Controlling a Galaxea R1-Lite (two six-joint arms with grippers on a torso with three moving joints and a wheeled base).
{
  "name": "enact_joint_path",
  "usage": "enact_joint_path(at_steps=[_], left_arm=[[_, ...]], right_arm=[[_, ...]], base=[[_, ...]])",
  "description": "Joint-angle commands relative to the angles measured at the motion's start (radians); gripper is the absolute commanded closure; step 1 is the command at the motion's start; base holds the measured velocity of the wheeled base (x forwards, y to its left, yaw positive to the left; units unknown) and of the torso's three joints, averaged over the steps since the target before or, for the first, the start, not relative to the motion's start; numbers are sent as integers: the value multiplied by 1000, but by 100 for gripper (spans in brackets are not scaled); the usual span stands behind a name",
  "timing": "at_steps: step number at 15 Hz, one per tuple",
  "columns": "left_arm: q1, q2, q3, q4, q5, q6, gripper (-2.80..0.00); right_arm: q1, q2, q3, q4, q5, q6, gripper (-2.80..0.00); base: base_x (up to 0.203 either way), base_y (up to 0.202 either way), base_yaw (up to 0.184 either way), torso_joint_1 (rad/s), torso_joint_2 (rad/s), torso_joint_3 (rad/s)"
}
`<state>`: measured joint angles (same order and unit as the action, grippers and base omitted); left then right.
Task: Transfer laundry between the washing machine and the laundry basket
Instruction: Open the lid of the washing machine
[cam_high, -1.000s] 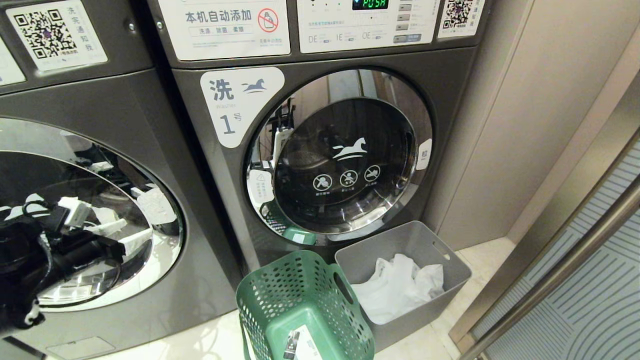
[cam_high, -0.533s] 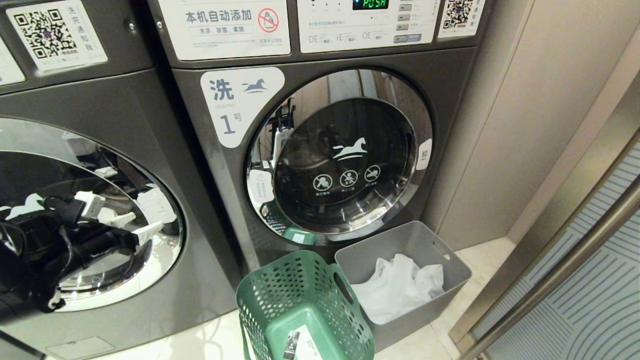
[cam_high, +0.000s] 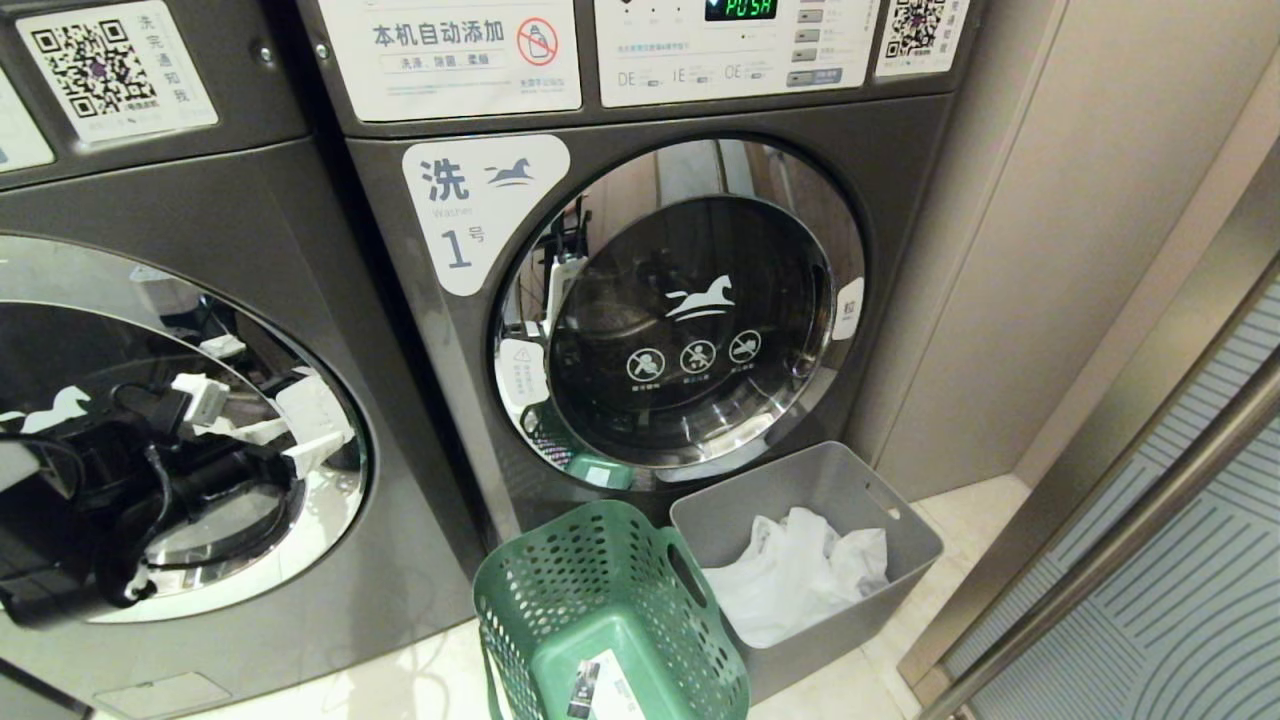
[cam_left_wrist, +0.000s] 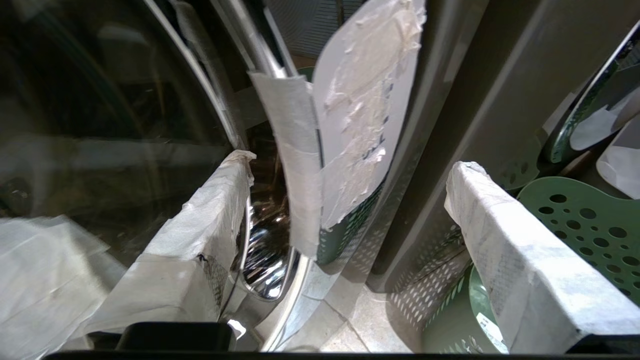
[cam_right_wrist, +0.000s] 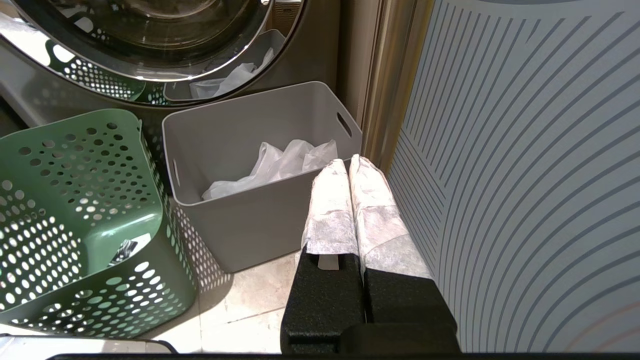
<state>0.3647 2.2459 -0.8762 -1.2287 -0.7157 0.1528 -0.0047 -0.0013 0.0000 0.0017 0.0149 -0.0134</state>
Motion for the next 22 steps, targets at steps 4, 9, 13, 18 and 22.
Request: enact_joint_path(at_steps=[4, 9, 13, 18, 22], left_arm=[[-17, 42, -51, -8, -49, 1, -280], [-21, 90, -119, -6, -94, 1, -280], [-22, 90, -114, -10, -85, 21, -280], [-19, 55, -39, -30, -85, 48, -280], [-16, 35, -24, -54, -83, 54, -280]], right_arm=[[0, 1, 0, 0, 0, 0, 0], [0, 1, 0, 0, 0, 0, 0], [0, 1, 0, 0, 0, 0, 0], [0, 1, 0, 0, 0, 0, 0], [0, 1, 0, 0, 0, 0, 0]], base=[[0, 0, 0, 0, 0, 0], [0, 0, 0, 0, 0, 0], [0, 0, 0, 0, 0, 0], [0, 0, 0, 0, 0, 0], [0, 0, 0, 0, 0, 0]])
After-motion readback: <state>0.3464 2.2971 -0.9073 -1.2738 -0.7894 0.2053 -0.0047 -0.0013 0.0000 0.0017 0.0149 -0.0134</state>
